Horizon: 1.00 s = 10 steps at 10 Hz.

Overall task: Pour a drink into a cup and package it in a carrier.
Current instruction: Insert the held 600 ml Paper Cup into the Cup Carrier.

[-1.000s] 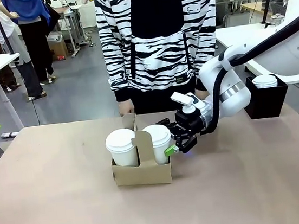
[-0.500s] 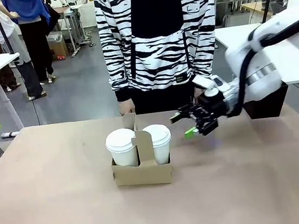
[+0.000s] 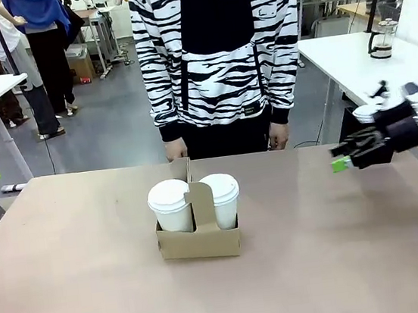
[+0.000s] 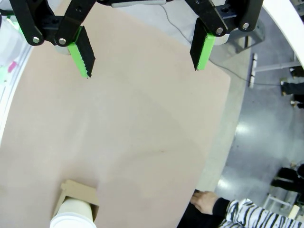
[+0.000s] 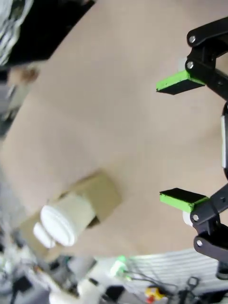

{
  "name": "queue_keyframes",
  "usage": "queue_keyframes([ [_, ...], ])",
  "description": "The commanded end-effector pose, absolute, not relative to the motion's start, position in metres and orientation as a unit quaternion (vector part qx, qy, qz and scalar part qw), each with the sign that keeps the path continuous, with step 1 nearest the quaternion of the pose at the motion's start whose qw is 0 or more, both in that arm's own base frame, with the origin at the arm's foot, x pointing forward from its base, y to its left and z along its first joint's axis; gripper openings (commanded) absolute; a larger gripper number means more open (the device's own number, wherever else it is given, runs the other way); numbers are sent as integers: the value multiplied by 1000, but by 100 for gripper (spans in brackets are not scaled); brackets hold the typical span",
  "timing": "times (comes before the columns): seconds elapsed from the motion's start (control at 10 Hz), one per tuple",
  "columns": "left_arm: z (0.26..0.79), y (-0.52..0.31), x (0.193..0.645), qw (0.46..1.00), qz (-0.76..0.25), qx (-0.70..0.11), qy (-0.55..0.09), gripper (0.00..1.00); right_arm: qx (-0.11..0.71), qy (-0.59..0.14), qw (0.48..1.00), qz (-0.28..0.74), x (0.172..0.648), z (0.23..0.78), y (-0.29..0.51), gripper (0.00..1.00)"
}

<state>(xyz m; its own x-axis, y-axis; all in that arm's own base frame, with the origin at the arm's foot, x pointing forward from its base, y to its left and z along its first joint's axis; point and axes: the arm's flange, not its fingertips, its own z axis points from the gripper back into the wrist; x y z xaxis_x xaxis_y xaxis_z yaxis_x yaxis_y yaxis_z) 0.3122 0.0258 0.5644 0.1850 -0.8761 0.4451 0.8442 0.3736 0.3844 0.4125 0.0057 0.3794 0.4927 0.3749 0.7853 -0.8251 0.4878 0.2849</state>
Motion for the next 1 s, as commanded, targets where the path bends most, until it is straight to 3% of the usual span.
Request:
queue_keyframes([
  [0.0, 564, 25, 312, 772, -554, 17, -310, 100, 253, -302, 881, 260, 383, 394, 2, 100],
  [0.2, 564, 25, 312, 772, -554, 17, -310, 100, 155, -346, 900, 215, 366, 394, -10, 100],
  [0.3, 564, 25, 312, 772, -554, 17, -310, 100, 245, -344, 864, 272, 393, 394, -25, 100],
  [0.9, 564, 25, 312, 772, -554, 17, -310, 100, 245, -344, 864, 272, 393, 394, -25, 100],
])
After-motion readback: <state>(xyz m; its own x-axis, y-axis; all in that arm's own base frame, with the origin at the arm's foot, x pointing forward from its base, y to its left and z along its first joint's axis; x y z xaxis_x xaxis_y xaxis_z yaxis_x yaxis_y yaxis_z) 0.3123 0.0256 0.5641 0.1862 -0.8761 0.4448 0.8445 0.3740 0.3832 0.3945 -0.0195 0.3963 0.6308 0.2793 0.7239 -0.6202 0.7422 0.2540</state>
